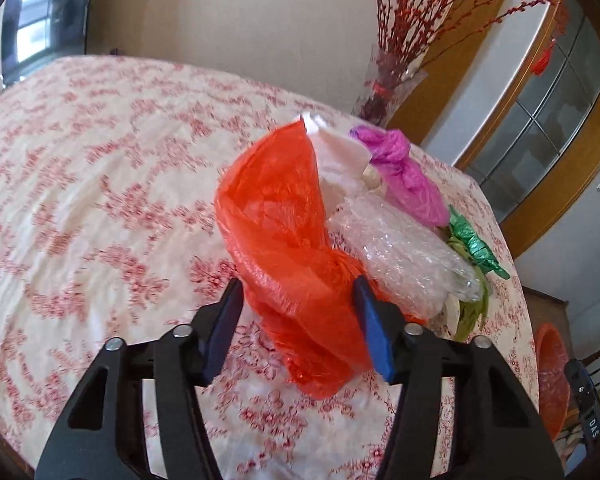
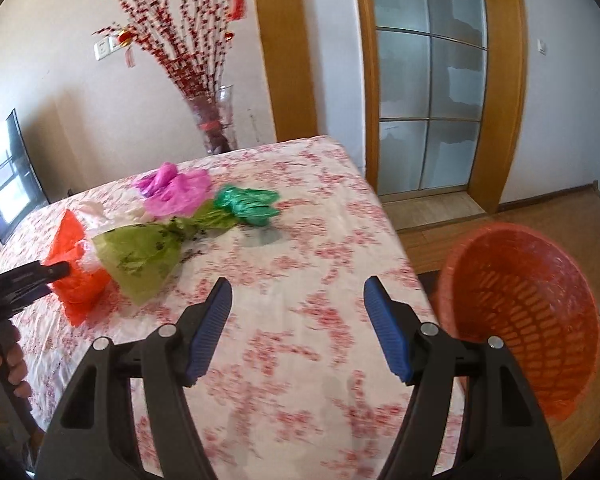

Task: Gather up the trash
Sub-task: 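Return to the table and close the left gripper on the red plastic bag, then grasp the green bag with the right gripper while the left gripper holds the red bag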

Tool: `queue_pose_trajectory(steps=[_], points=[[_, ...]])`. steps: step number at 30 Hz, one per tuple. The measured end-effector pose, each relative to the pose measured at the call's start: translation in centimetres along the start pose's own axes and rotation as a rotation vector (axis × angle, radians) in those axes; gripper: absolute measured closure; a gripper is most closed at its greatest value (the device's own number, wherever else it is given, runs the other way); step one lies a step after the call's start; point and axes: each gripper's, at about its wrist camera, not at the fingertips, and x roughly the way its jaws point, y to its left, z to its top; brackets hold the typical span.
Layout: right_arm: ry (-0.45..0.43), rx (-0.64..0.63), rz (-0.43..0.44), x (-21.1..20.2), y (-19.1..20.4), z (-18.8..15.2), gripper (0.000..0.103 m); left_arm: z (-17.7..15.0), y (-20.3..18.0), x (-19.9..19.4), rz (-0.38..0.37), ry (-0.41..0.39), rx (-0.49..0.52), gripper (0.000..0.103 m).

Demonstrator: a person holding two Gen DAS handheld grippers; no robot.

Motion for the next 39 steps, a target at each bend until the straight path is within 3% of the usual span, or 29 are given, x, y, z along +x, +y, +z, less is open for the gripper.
queue_pose_trajectory(steps=[4,8,11,23,33,39], points=[[0.012,-0.037,0.017,0.8,2.3,0.1,0.036,-0.2,0.5,1.1,-0.019,0.030,-0.007,0.061],[0.020,-0.070,0.032,1.5,4.5,0.2,0.036,-0.1,1.1,0.7,-0.042,0.015,-0.001,0.077],[0.022,-0.082,0.048,2.0,5.8,0.5,0.037,0.2,1.9,0.0,-0.028,-0.009,0.011,0.081],[0.065,-0.048,0.123,6.5,10.8,3.3,0.059,1.8,6.5,-3.0,0.069,-0.123,0.011,0.082],[0.170,0.052,0.045,13.7,13.0,5.7,0.060,2.4,7.7,-2.3,0.068,-0.115,-0.012,0.082],[0.252,0.050,0.028,15.8,12.3,4.4,0.064,2.5,7.1,-1.8,0.051,-0.108,-0.007,0.082]])
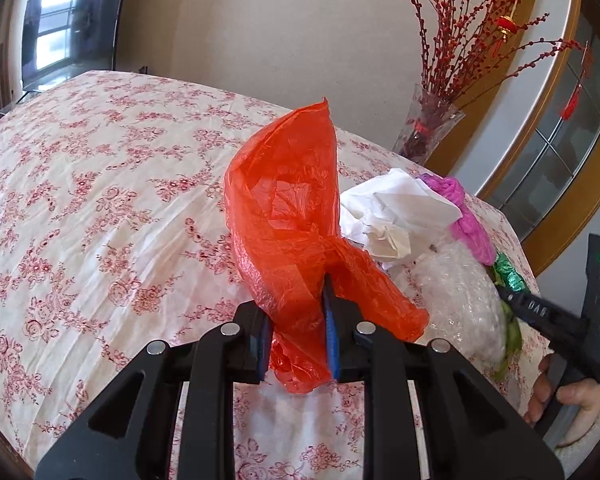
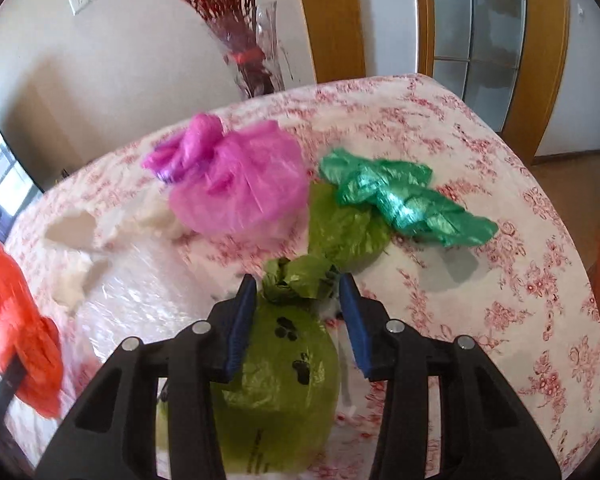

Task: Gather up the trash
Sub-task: 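Grasp the green bag with the right gripper while the left gripper holds the red bag, then carry both bags over the orange wastebasket and open both grippers to drop them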

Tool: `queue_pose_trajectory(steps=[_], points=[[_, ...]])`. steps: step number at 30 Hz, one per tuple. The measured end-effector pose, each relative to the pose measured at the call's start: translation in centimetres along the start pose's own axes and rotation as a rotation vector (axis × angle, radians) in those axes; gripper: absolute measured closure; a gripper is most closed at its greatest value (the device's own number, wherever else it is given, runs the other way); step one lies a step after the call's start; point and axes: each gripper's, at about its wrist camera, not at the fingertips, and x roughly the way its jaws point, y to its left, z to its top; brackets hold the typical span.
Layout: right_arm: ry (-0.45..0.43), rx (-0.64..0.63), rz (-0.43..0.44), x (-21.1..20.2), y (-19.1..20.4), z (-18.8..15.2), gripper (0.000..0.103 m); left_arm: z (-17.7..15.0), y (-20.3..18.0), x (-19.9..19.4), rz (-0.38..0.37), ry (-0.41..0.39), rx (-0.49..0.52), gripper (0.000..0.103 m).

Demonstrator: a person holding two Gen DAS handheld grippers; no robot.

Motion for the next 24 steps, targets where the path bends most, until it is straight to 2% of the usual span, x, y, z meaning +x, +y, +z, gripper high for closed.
queue_pose_trajectory(steps=[5,10,13,16,18,19,20,21,24], points=[[0.000,-0.045,0.010,-0.8,-1.5,-1.8,0.089,-0.3,-0.6,-0.2,-0.011,0.002,0.010,0.082],[-0.010,-0.064,0.013,-2.2,-3.4,-3.1,0.100,-0.6,-1.4,-0.5,-0.025,0.005,0.015,0.082],[-0.019,-0.065,0.019,-3.1,-4.5,-3.7,0.101,-0.8,-2.1,-0.9,-0.033,0.004,0.023,0.082],[-0.036,-0.064,0.043,-4.1,-5.5,-4.1,0.101,-1.0,-3.1,-1.4,-0.042,0.000,0.040,0.082],[-0.055,-0.054,0.056,-4.5,-5.7,-4.0,0.096,-1.0,-3.8,-1.7,-0.048,-0.004,0.050,0.082],[-0.058,-0.040,0.069,-4.5,-5.8,-3.9,0.087,-1.0,-4.0,-1.8,-0.050,-0.005,0.051,0.082],[-0.058,-0.027,0.084,-4.5,-5.8,-3.7,0.070,-1.1,-4.2,-2.0,-0.053,-0.007,0.052,0.082],[-0.066,-0.007,0.095,-4.5,-5.8,-3.4,0.065,-1.1,-4.3,-2.2,-0.054,-0.009,0.053,0.082],[-0.060,-0.004,0.098,-3.7,-4.9,-2.7,0.064,-1.1,-4.7,-2.5,-0.057,-0.011,0.058,0.082]])
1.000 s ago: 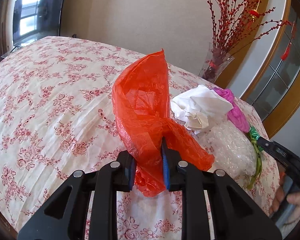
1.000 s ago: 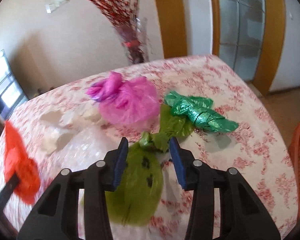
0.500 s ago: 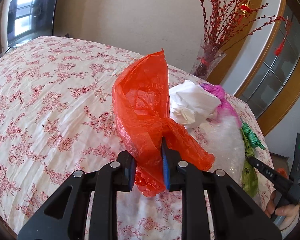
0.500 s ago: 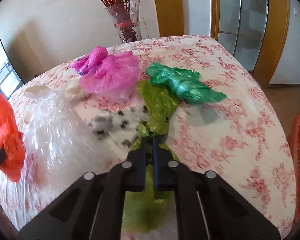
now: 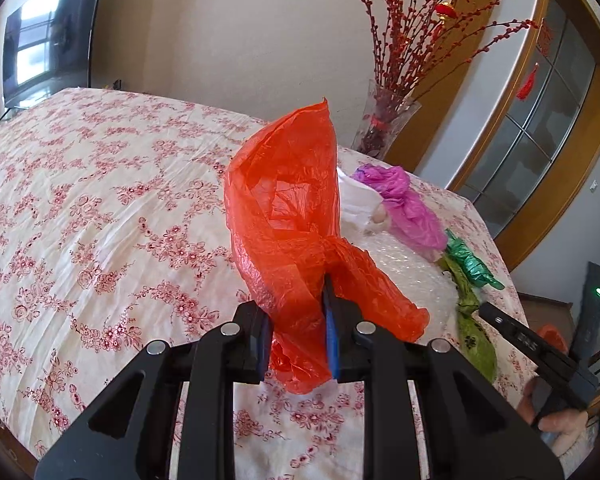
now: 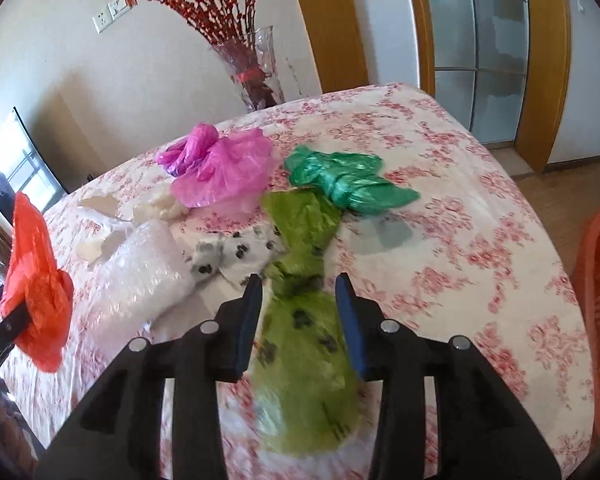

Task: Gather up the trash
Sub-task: 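Carry both bags over the orange wastebasket and open both grippers to drop them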

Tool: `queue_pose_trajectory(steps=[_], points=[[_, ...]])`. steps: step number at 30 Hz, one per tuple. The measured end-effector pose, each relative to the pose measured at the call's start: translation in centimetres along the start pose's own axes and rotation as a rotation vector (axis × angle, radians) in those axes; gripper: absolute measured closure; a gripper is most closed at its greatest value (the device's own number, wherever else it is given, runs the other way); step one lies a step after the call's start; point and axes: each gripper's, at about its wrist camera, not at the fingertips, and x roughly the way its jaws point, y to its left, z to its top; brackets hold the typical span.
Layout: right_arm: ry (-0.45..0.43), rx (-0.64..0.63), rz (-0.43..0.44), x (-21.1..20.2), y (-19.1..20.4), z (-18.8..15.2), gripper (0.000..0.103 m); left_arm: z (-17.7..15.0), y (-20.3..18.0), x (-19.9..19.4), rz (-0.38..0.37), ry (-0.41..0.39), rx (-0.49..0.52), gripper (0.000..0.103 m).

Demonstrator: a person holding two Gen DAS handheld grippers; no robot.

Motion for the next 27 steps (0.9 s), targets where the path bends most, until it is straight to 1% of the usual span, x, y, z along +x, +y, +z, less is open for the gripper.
queue_pose_trajectory(steps=[3,4,5,7,10,16,20,27], points=[[0.025,-0.016,-0.028,1.6,0.8,0.3,0.064,0.0,-0.5,0.0,-0.002,0.004,0.009,0.082],[0.033,-0.023,-0.037,2.0,0.9,0.2,0.069,0.0,-0.7,-0.1,-0.004,0.005,0.013,0.082],[0.044,-0.034,-0.046,2.5,1.1,0.2,0.078,0.0,-1.0,-0.1,-0.006,0.007,0.019,0.082],[0.057,-0.063,-0.065,2.9,1.2,-0.1,0.084,0.0,-1.3,-0.2,-0.015,0.009,0.025,0.082],[0.040,-0.070,-0.065,1.7,0.5,-0.5,0.088,0.0,-2.2,-0.5,-0.030,0.006,0.041,0.082],[-0.008,-0.031,-0.033,-1.7,-2.2,-0.7,0.091,-0.2,-5.0,-1.0,-0.080,0.009,0.077,0.082],[-0.048,-0.017,-0.015,-4.2,-3.6,-0.9,0.092,-0.7,-7.7,-1.2,-0.116,0.016,0.118,0.082],[-0.153,0.017,-0.022,-9.4,-6.9,-1.1,0.092,-2.1,-12.3,-1.0,-0.175,0.040,0.188,0.082]])
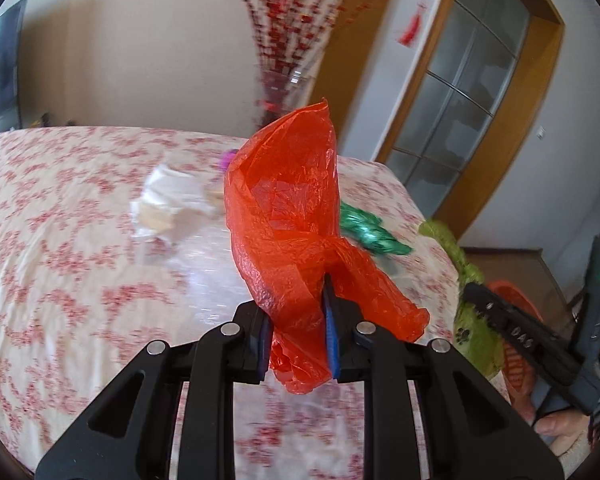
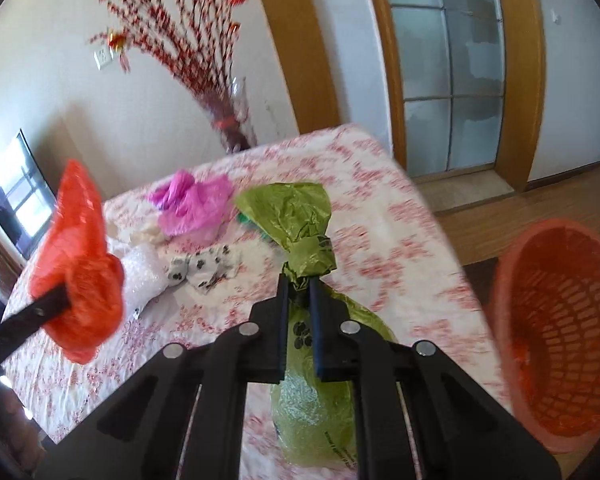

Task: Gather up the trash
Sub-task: 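Carry both bags over the orange wastebasket and open both grippers to drop them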

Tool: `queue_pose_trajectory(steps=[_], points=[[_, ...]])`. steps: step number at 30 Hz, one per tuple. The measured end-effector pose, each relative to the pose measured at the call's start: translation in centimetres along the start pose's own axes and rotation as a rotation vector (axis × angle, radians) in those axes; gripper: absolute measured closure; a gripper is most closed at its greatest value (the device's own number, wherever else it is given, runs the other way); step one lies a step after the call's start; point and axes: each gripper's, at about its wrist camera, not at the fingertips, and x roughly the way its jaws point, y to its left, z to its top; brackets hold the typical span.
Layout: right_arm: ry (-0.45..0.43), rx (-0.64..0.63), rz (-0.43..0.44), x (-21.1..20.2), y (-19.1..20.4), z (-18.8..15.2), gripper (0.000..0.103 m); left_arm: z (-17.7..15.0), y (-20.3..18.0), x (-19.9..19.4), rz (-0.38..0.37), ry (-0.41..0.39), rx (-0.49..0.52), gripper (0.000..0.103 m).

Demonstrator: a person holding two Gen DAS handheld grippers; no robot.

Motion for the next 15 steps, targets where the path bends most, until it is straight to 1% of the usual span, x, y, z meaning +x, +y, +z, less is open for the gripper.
queue_pose_trajectory(steps=[6,15], points=[[-0.102,0.030,-0.049,-4.0,-3.2,0.4,0.092,-0.5,-3.9,1.2,-0.050,0.024,0.059,0.082],[-0.200,0.091,-0.120,-8.3,-8.0,-0.1,0.092,-1.1,-9.9,2.9,-0.149,0.055,0.122,0.082]])
